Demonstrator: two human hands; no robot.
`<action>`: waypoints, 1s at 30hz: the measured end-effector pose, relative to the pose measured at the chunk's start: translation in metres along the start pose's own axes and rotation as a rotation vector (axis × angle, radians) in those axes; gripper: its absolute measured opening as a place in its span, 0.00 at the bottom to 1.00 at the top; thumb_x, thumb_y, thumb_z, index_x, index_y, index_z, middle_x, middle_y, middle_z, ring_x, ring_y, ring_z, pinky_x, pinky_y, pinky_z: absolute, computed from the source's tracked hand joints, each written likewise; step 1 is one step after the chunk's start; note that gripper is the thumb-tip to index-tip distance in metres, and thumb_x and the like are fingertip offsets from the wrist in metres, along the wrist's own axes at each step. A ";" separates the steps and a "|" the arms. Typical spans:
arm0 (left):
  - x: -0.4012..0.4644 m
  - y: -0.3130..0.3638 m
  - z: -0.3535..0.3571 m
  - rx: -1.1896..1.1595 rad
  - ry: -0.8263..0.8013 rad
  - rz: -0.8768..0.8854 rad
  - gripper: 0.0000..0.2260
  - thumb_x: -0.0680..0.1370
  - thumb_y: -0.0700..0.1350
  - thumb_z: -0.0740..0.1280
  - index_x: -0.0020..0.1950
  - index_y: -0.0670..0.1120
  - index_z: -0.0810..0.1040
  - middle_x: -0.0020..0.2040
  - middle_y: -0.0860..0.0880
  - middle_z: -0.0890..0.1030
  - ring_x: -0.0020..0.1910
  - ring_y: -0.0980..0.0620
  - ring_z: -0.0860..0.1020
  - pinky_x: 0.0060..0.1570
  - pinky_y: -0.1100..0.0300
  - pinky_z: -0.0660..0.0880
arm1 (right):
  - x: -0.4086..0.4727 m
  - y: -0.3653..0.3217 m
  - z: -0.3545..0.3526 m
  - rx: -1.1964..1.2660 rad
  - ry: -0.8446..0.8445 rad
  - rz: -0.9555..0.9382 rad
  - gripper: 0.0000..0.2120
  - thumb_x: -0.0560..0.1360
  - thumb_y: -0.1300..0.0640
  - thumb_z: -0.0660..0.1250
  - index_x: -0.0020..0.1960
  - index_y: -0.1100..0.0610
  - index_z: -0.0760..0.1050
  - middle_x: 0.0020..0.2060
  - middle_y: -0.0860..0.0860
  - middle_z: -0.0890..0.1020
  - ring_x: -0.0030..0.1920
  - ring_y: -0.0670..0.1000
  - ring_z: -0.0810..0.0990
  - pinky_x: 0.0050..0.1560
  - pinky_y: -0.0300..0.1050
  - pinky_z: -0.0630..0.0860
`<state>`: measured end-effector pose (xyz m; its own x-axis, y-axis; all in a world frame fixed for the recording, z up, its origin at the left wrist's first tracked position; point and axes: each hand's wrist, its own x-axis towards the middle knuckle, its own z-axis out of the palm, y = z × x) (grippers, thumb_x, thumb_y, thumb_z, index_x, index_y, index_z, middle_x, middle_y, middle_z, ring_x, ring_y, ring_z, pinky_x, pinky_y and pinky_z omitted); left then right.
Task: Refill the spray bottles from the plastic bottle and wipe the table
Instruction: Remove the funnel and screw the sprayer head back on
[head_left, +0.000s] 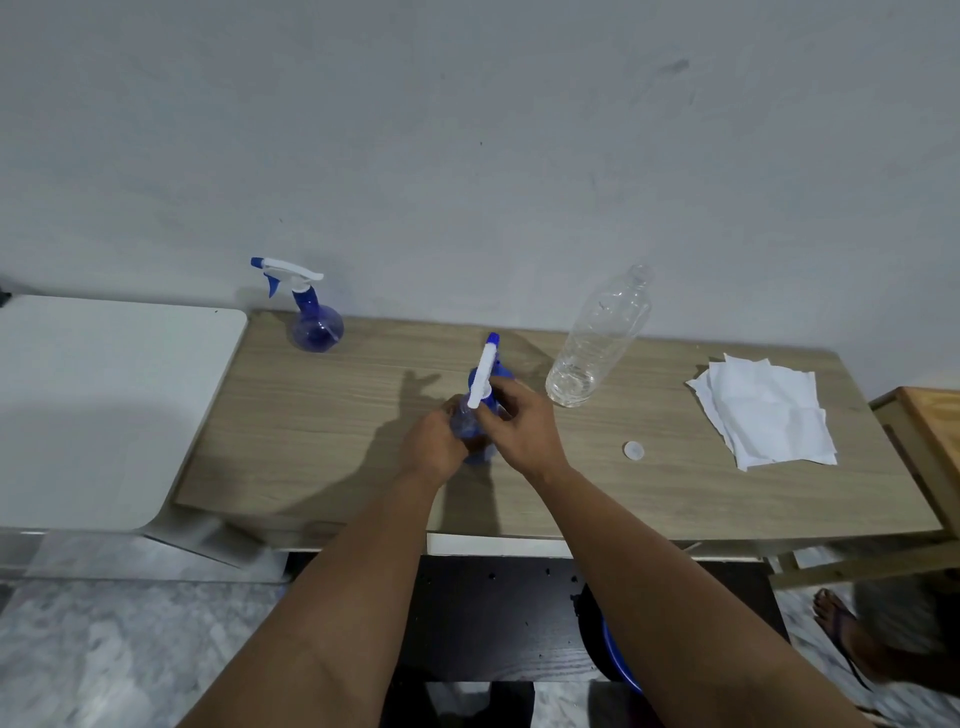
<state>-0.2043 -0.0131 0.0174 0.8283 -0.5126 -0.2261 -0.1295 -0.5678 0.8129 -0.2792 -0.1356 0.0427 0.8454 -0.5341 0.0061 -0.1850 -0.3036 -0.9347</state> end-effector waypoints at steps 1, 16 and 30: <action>0.001 -0.001 0.000 0.009 0.005 0.005 0.17 0.69 0.48 0.74 0.57 0.58 0.77 0.45 0.54 0.84 0.44 0.51 0.83 0.45 0.56 0.78 | 0.000 0.000 0.000 -0.008 0.006 0.003 0.15 0.73 0.52 0.76 0.59 0.51 0.83 0.47 0.47 0.87 0.48 0.50 0.86 0.56 0.57 0.82; 0.003 -0.001 0.002 0.045 0.005 -0.014 0.12 0.74 0.45 0.69 0.57 0.51 0.79 0.49 0.50 0.85 0.48 0.47 0.83 0.49 0.52 0.79 | -0.005 -0.006 0.009 -0.093 0.117 0.042 0.18 0.70 0.48 0.81 0.54 0.53 0.79 0.45 0.44 0.85 0.46 0.42 0.84 0.48 0.40 0.80; -0.001 0.000 0.001 0.034 0.033 -0.019 0.10 0.77 0.45 0.68 0.58 0.52 0.79 0.48 0.51 0.84 0.48 0.48 0.82 0.44 0.60 0.71 | -0.010 -0.004 0.010 0.038 0.109 0.016 0.23 0.73 0.51 0.79 0.65 0.49 0.78 0.52 0.42 0.87 0.53 0.42 0.86 0.55 0.39 0.81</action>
<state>-0.2057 -0.0139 0.0170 0.8483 -0.4804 -0.2227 -0.1317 -0.5988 0.7900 -0.2824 -0.1212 0.0427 0.7823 -0.6222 0.0280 -0.1769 -0.2650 -0.9479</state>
